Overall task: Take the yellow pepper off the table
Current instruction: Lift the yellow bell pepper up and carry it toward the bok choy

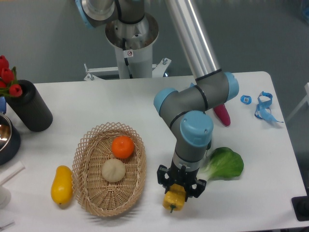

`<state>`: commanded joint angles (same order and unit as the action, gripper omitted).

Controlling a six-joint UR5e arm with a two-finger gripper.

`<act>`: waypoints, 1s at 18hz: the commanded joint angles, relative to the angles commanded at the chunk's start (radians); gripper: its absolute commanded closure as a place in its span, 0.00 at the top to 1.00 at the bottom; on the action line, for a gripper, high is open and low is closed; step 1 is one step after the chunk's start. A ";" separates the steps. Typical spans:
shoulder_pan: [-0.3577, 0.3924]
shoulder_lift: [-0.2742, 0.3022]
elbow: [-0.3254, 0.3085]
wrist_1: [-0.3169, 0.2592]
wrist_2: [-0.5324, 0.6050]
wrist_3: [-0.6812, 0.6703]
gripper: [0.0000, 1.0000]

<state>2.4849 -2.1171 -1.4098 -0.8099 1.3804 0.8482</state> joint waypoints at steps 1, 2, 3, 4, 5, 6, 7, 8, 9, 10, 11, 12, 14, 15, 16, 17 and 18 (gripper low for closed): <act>0.011 0.021 0.002 0.002 0.006 0.006 0.21; 0.020 0.048 0.002 0.002 0.006 0.018 0.21; 0.028 0.069 0.002 0.000 0.005 0.032 0.21; 0.038 0.091 0.000 -0.002 0.003 0.037 0.21; 0.051 0.110 0.000 -0.005 0.000 0.037 0.21; 0.064 0.130 -0.003 -0.012 0.000 0.037 0.21; 0.071 0.146 -0.004 -0.014 0.000 0.037 0.21; 0.081 0.154 -0.004 -0.014 0.000 0.037 0.21; 0.086 0.154 0.000 -0.014 0.000 0.037 0.21; 0.088 0.155 0.003 -0.014 0.000 0.037 0.21; 0.097 0.163 0.005 -0.014 -0.001 0.037 0.21; 0.098 0.169 0.003 -0.014 -0.001 0.037 0.21; 0.098 0.174 0.000 -0.014 -0.018 0.029 0.21; 0.100 0.174 0.000 -0.014 -0.023 0.029 0.21; 0.100 0.174 0.003 -0.014 -0.023 0.028 0.21; 0.100 0.175 -0.003 -0.014 -0.024 0.028 0.21; 0.100 0.177 -0.006 -0.014 -0.024 0.028 0.21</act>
<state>2.5848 -1.9405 -1.4158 -0.8237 1.3560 0.8759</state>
